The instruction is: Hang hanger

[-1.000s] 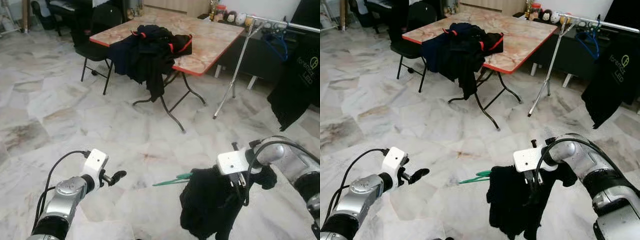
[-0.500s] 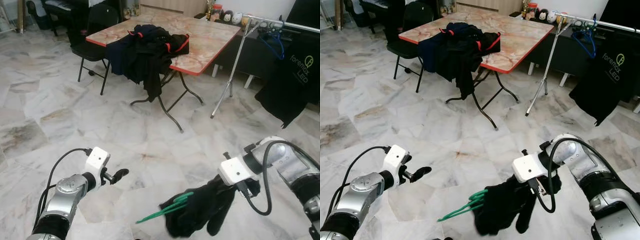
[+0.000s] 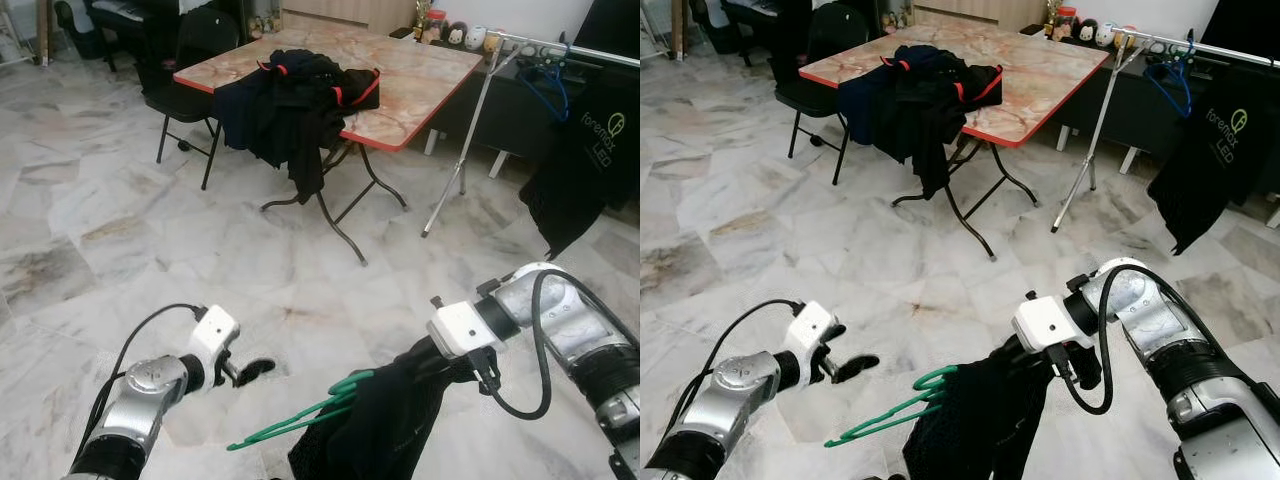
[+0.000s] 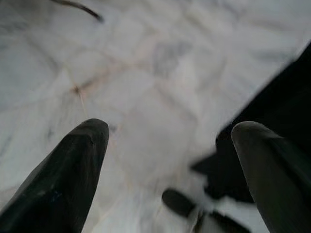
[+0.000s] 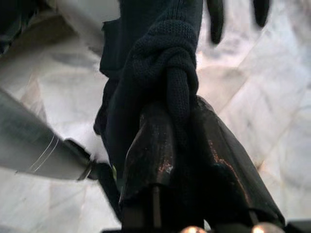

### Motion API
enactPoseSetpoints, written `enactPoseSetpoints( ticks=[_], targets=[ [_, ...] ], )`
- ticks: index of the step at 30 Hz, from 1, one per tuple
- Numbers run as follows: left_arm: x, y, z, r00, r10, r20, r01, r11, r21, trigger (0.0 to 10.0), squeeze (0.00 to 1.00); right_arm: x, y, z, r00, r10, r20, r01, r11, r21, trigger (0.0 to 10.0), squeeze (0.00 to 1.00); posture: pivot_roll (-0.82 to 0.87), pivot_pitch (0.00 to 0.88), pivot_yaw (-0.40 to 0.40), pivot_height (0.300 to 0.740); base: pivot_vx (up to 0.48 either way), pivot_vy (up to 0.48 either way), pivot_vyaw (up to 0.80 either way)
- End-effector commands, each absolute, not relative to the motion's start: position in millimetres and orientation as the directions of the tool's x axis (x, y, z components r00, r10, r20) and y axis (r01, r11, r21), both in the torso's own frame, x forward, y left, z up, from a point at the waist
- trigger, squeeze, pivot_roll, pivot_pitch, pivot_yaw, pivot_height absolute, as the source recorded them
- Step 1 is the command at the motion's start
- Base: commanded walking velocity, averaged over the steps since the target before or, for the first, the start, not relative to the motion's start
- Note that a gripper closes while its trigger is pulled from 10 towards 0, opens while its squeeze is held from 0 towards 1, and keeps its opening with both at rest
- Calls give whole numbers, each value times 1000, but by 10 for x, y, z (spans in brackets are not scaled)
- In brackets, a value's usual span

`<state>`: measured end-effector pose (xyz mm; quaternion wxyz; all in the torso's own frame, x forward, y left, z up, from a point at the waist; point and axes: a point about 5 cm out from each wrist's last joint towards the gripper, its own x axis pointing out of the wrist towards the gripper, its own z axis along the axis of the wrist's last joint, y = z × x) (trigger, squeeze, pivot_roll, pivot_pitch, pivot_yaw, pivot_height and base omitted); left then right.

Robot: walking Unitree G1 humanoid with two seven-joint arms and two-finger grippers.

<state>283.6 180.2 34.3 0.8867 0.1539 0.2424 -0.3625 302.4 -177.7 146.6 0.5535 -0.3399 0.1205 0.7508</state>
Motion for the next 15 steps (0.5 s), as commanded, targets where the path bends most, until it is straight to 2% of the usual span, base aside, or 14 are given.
enactPoseSetpoints(
  ticks=[1, 3, 4, 7, 8, 9, 15],
  targets=[
    [2819, 1825, 314, 610, -554, -567, 733, 667, 137, 10000, 0, 3043, -1716, 1578, -153, 773, -616, -900, -366, -236, 10000, 0, -124, 0, -16, 740, 0, 0, 0],
    [2851, 1855, 315, 648, -516, -559, 695, 701, 159, 10000, 0, 3045, -1706, 1581, -154, 771, -618, -898, -370, -237, 10000, 0, -124, 0, -17, 740, 0, 0, 0],
    [2902, 1918, 328, 702, -453, -550, 639, 741, 205, 10000, 0, 3045, -1707, 1577, -154, 771, -618, -899, -369, -237, 10000, 0, -124, 0, -17, 740, 0, 0, 0],
    [2993, 2078, 362, 794, -308, -524, 503, 817, 282, 10000, 0, 3047, -1725, 1563, -147, 772, -618, -903, -360, -234, 10000, 0, -122, 0, -19, 740, 0, 0, 0],
    [3052, 2232, 432, 857, -187, -480, 363, 880, 307, 10000, 0, 3044, -1770, 1531, -134, 762, -634, -909, -348, -227, 10000, 0, -122, 0, -19, 740, 0, 0, 0],
    [3052, 2232, 432, 857, -187, -480, 363, 880, 307, 10000, 0, 3044, -1770, 1531, -134, 762, -634, -909, -348, -227, 10000, 0, -122, 0, -19, 740, 0, 0, 0],
    [3081, 2579, 544, 916, 65, -397, 101, 918, 384, 10000, 0, 3038, -1895, 1405, -70, 701, -709, -925, -311, -216, 10000, 0, -124, 0, -17, 740, 0, 0, 0]
  ],
)
